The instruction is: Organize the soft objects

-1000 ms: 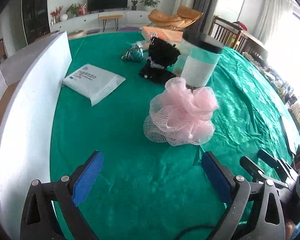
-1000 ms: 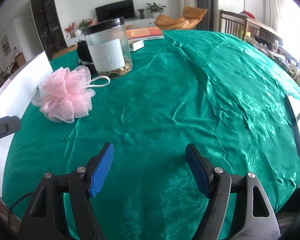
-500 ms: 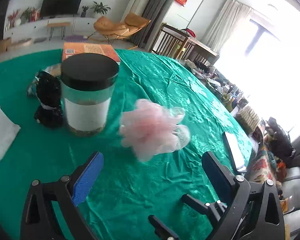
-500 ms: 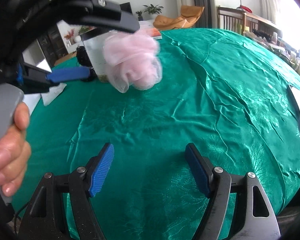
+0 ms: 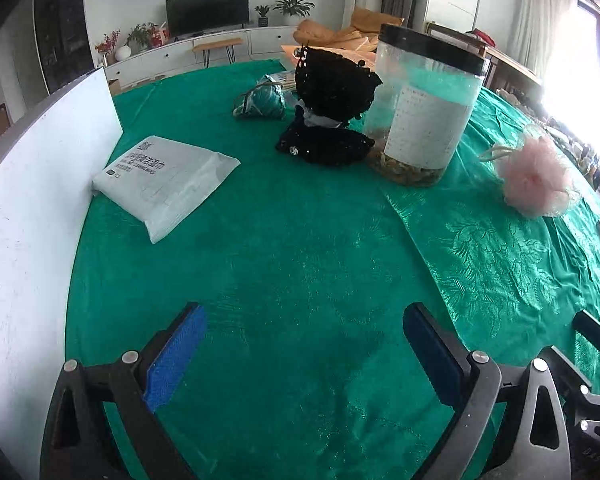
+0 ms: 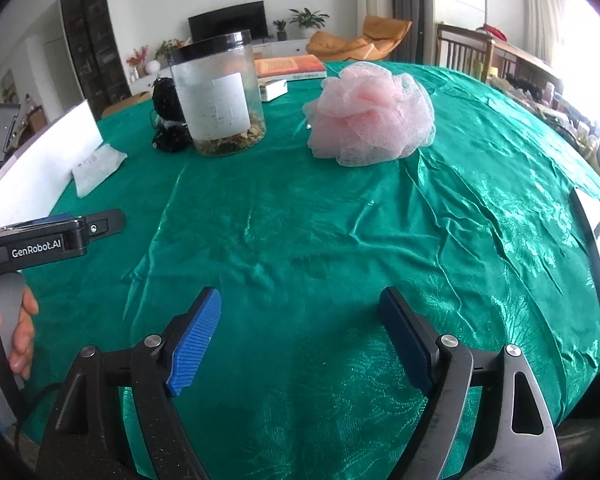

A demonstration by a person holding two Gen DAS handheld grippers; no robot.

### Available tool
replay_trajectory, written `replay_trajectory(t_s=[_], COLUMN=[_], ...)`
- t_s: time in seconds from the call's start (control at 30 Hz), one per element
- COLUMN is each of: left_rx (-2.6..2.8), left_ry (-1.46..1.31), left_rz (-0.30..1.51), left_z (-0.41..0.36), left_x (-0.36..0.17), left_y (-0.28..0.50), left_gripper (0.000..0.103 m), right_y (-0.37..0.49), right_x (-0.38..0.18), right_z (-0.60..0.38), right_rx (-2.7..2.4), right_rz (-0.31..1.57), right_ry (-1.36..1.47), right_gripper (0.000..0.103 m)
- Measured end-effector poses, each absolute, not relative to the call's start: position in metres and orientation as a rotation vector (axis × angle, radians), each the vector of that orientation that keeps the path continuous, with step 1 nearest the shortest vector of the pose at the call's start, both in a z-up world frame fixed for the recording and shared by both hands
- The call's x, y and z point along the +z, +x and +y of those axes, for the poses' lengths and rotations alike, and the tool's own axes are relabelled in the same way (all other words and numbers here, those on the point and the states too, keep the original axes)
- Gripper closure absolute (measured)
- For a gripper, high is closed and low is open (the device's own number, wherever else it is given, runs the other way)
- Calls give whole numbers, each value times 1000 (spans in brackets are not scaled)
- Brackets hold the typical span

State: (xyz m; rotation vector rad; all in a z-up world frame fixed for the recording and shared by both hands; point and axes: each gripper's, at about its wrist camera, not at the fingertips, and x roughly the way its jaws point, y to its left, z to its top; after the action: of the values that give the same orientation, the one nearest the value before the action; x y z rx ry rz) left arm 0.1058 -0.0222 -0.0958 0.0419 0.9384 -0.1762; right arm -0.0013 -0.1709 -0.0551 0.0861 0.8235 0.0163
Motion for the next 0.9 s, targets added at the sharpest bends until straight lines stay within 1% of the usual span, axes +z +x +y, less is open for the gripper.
replay_trajectory(t_s=[0.07,0.13,0.2,0.4,0.9], left_rx=[-170,-177,-183,-183,-183], left_ry=[69,77,80,83,83], left_rz=[936,941,944,944,944], left_z=[-29,-29,-28,-29,-29], left_x=[-96,-93,-94,-92,-92], left_y=[105,103,104,102,102], left_gripper=[4,1,0,0,0], right_y=[-2,-3,-3,-1,-2], right_x=[-56,-57,-57,-58,-60], right_z=[-170,-169,-168,-163,-162], right_rx=[15,15,12,1,-1], right_rz=[821,819,821,844,850], right_ry=[80,74,67,25,26], right_gripper=[19,18,18,18,18])
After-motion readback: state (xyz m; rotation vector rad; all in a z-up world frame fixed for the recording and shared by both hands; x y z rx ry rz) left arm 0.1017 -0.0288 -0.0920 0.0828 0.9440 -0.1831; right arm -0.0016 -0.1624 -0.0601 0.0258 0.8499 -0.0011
